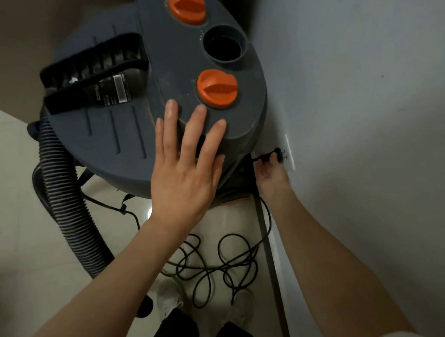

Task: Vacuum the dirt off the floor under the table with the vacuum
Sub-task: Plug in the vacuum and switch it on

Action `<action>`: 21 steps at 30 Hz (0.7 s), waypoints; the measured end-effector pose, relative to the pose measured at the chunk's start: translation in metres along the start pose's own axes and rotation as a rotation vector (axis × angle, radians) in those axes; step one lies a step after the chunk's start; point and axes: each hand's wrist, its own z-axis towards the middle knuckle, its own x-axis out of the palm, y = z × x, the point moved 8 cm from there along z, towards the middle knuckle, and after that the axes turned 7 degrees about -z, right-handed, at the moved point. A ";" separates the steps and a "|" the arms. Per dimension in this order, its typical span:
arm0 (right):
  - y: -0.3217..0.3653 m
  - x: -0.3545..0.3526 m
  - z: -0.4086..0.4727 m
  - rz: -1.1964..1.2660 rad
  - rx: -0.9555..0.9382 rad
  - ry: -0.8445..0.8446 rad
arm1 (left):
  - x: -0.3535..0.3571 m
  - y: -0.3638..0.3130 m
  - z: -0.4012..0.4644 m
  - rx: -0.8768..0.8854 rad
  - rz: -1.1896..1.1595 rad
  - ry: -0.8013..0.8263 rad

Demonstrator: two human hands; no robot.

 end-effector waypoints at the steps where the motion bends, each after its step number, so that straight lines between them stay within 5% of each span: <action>1: 0.000 0.002 0.000 0.013 -0.010 -0.002 | 0.000 0.000 0.000 -0.003 -0.002 -0.001; 21: 0.008 0.010 -0.006 0.056 -0.023 0.077 | -0.004 0.004 -0.004 -0.003 -0.046 -0.015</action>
